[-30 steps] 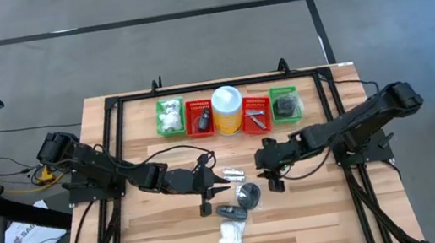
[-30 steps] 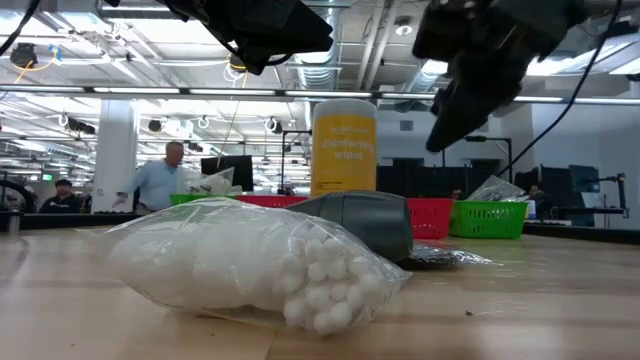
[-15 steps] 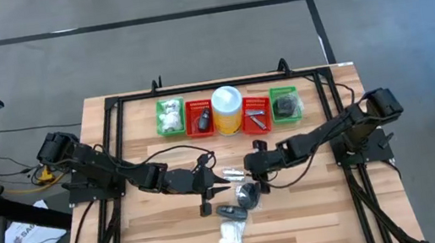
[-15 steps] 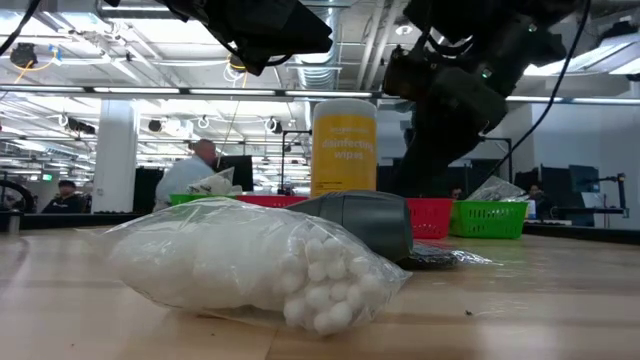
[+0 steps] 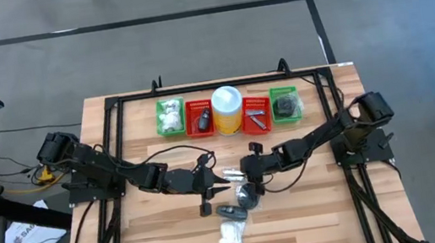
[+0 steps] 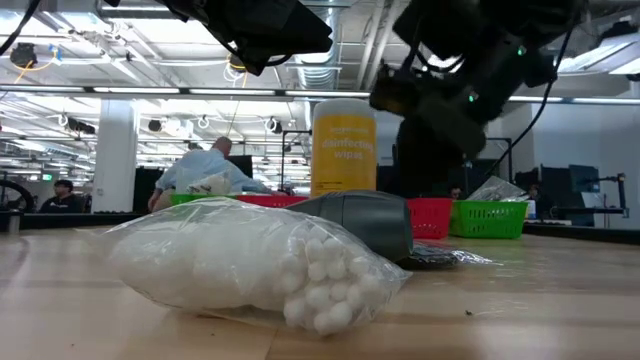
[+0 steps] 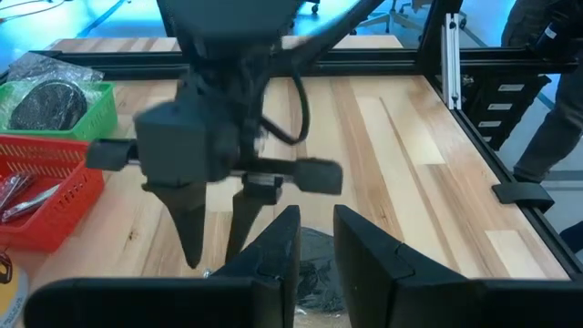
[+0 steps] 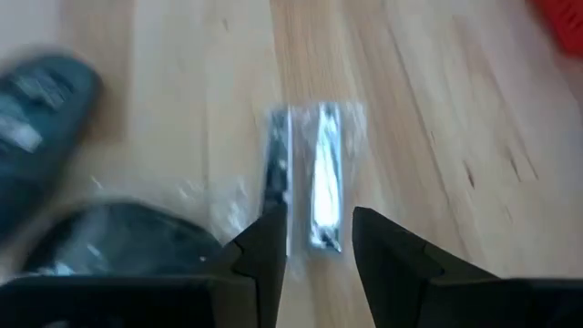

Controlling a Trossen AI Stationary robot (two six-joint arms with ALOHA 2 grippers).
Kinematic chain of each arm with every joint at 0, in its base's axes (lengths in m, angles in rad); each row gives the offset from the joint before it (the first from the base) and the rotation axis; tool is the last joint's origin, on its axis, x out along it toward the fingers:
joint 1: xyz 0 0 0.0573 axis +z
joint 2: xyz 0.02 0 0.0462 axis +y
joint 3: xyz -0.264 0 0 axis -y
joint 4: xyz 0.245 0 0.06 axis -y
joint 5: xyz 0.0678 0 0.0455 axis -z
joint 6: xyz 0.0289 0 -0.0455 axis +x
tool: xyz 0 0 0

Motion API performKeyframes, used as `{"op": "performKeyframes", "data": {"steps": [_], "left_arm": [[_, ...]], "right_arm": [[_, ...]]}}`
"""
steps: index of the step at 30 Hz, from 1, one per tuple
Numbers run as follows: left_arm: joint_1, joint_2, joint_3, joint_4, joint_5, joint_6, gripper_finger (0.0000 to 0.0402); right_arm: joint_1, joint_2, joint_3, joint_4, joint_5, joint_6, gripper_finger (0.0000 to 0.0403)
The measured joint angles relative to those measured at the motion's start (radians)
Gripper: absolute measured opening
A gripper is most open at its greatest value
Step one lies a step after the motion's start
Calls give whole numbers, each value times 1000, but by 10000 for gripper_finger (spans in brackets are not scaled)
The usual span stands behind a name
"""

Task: Pick & Place Travel size toiletries
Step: Put the silver nail cutter into the right red bin

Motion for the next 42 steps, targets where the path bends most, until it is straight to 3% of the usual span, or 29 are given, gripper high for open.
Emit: {"op": "performKeyframes", "data": {"steps": [16, 42], "left_arm": [[0, 0, 0, -1, 0, 0, 60], [0, 0, 0, -1, 0, 0, 60]], "right_arm": [[-15, 118, 33, 89, 1, -31, 118], [-46, 177, 47, 91, 11, -12, 105]]}}
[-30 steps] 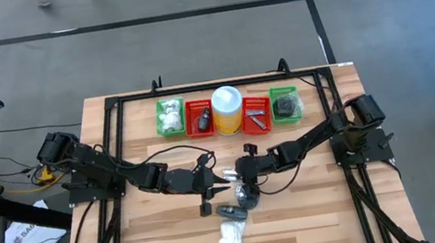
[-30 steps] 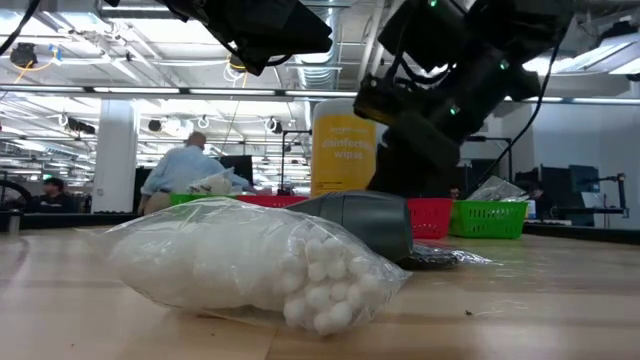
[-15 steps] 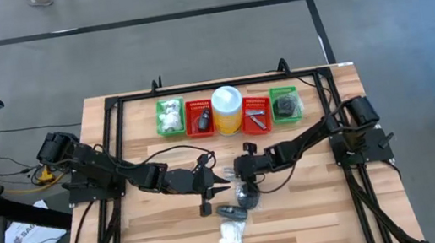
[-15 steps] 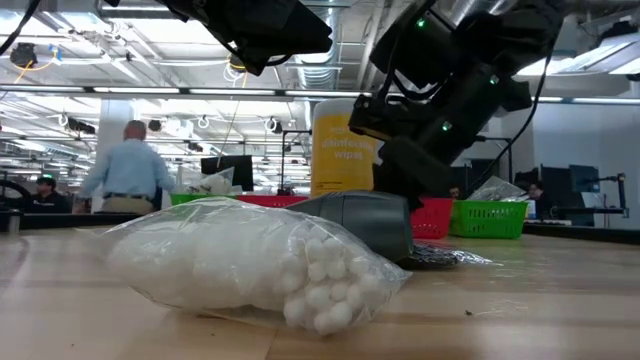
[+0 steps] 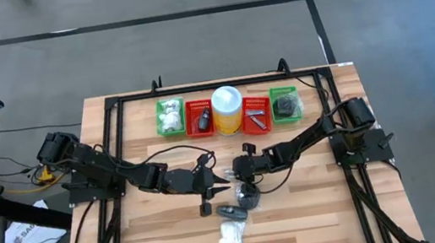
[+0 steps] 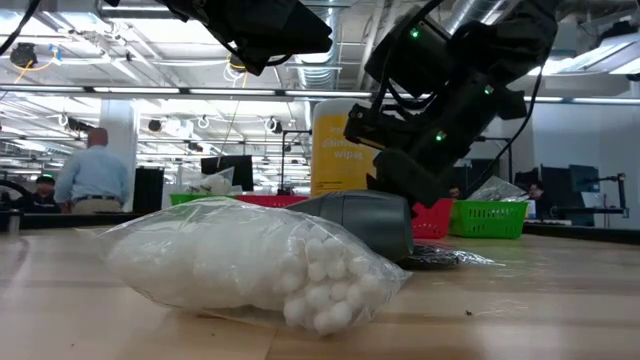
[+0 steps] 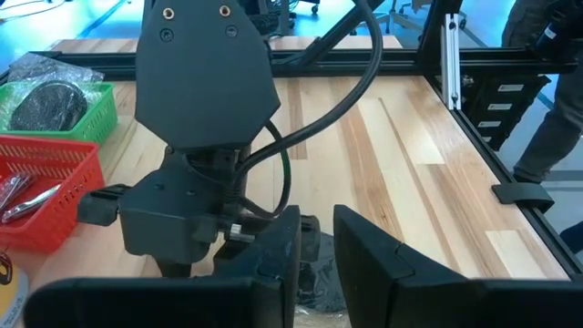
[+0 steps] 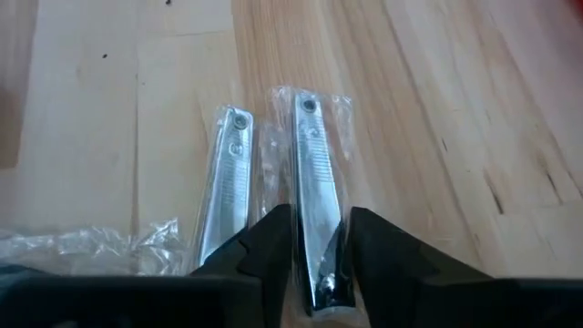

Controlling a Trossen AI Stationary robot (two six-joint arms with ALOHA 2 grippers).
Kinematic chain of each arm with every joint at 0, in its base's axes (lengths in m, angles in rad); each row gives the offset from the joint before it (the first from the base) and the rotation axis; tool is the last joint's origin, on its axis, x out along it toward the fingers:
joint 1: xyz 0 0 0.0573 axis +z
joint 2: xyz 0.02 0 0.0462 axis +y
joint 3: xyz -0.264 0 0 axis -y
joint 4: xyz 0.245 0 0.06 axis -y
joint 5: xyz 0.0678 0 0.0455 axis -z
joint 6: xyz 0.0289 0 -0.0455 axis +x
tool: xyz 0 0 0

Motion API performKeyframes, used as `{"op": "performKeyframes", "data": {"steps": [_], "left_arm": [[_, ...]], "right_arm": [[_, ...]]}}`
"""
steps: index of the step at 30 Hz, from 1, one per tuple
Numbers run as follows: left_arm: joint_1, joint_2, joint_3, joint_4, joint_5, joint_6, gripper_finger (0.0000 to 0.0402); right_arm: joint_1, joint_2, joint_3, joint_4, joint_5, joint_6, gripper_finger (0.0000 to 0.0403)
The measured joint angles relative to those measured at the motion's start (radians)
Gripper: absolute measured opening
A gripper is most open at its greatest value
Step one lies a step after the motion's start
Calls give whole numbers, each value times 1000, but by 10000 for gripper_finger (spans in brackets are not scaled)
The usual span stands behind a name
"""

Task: Pick & Place Travel size toiletries
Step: Put the silver nail cutter into the right red bin

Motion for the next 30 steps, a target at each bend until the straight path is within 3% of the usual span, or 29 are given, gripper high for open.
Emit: {"op": "performKeyframes", "data": {"steps": [5, 14, 30], "left_arm": [[0, 0, 0, 0, 0, 0, 60], [0, 0, 0, 0, 0, 0, 60], [0, 0, 0, 0, 0, 0, 60]], "right_arm": [[0, -7, -1, -14, -3, 1, 47], [-3, -42, -5, -65, -2, 0, 49], [-39, -283, -6, -325, 105, 25, 49]]}}
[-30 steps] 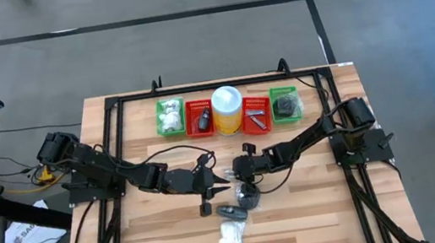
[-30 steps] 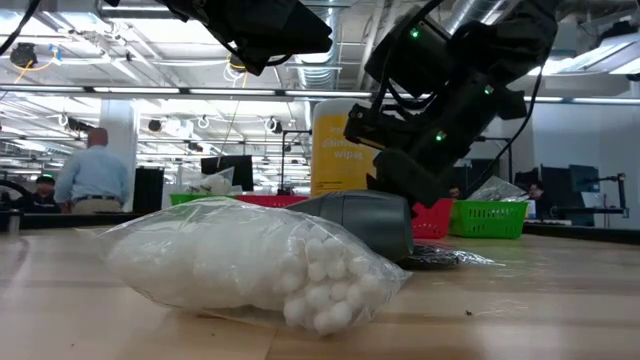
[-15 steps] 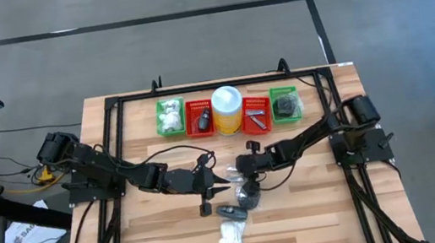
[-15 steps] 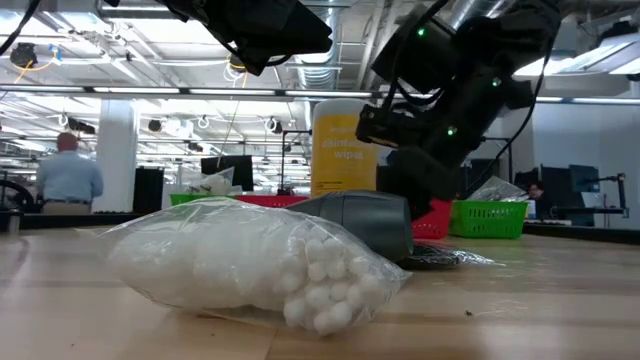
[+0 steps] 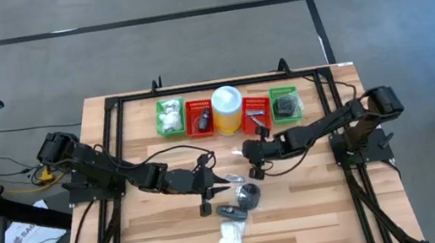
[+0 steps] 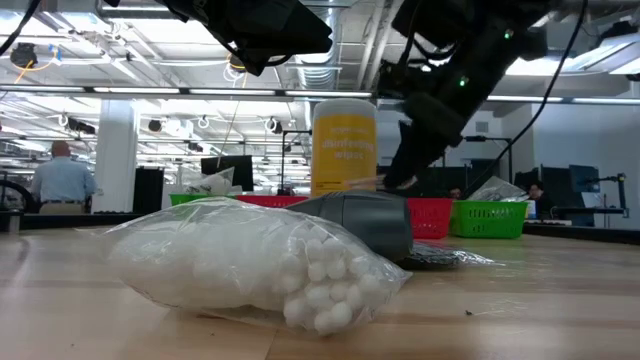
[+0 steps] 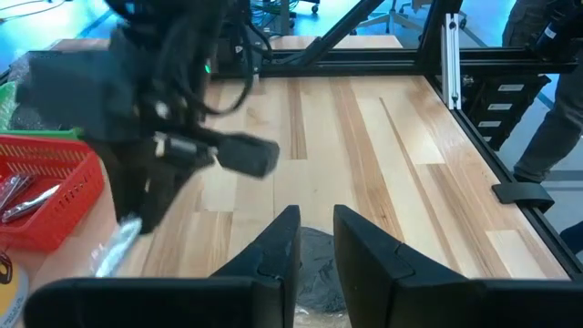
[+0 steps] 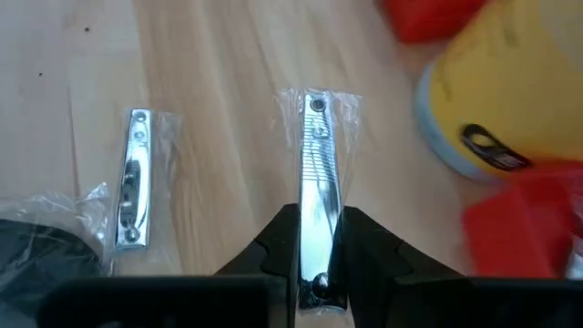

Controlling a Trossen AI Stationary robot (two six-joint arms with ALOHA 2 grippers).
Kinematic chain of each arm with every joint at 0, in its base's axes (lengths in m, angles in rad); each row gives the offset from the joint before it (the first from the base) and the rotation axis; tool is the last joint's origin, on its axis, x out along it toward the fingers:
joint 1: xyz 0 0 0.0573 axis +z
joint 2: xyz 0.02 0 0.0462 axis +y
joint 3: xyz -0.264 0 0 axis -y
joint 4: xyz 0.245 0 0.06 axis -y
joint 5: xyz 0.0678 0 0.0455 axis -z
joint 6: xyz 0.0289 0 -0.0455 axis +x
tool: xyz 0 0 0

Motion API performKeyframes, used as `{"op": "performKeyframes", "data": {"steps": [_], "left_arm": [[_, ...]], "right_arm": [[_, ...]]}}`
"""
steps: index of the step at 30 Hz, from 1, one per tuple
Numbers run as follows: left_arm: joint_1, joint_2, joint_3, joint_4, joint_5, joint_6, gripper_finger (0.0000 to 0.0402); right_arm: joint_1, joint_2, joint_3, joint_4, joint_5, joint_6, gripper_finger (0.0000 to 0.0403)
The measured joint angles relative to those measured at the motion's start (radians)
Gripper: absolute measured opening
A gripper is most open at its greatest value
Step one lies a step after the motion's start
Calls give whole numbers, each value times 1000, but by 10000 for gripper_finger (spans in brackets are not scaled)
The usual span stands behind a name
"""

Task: Pick & Place Travel size toiletries
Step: Put the silver nail cutter into the right red bin

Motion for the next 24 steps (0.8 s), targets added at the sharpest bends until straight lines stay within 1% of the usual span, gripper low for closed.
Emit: {"op": "performKeyframes", "data": {"steps": [10, 15, 24], "left_arm": [[0, 0, 0, 0, 0, 0, 60], [0, 0, 0, 0, 0, 0, 60], [0, 0, 0, 0, 0, 0, 60]], "right_arm": [[-56, -111, 0, -165, 18, 51, 49], [-111, -128, 1, -208, 26, 55, 49], [-247, -128, 2, -257, 27, 32, 49]]}}
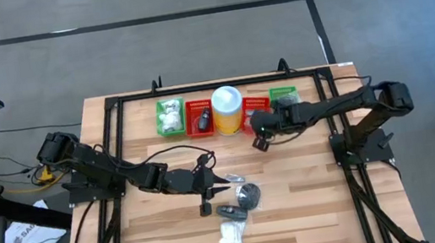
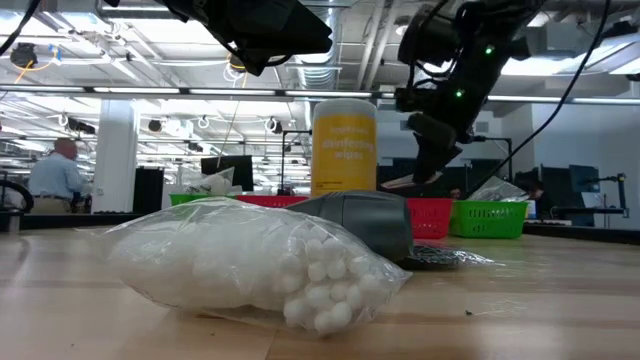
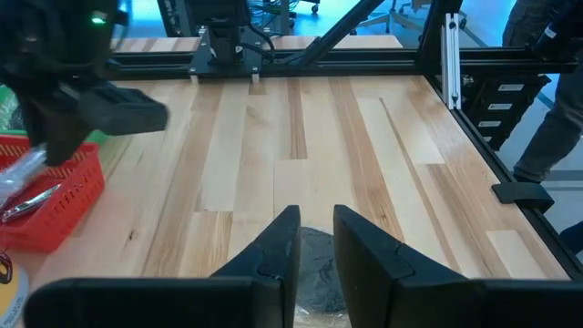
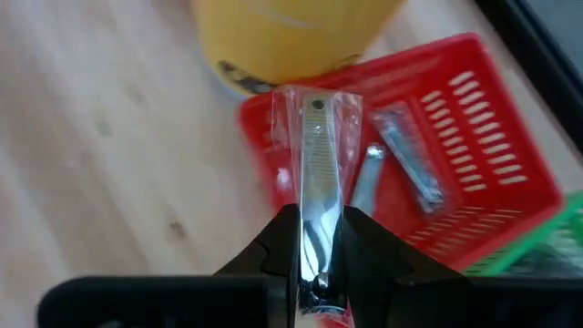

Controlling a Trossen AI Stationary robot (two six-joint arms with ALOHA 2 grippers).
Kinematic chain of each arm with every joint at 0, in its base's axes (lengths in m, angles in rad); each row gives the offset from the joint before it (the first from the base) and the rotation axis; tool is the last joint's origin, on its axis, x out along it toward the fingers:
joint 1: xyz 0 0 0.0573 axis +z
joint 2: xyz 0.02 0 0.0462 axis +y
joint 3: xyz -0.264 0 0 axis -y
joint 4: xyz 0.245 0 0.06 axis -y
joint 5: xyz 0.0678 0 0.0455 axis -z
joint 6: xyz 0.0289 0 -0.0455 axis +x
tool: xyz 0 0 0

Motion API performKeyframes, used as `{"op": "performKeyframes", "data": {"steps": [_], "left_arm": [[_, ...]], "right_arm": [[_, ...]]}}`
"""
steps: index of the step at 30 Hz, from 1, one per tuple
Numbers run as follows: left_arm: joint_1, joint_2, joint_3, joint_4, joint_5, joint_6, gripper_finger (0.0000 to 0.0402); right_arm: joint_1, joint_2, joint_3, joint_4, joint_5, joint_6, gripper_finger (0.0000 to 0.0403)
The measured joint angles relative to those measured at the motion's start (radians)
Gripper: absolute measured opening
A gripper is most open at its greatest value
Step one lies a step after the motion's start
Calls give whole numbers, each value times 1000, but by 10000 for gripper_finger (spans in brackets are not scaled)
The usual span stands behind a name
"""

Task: Pick & Place Travel size toiletries
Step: Put the silver nail cutter into the right red bin

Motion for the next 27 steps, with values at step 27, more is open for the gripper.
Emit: {"op": "performKeyframes", "data": {"steps": [27], "left_arm": [[0, 0, 0, 0, 0, 0, 60]], "right_arm": [[-193, 1, 0, 65, -8, -52, 90]]}}
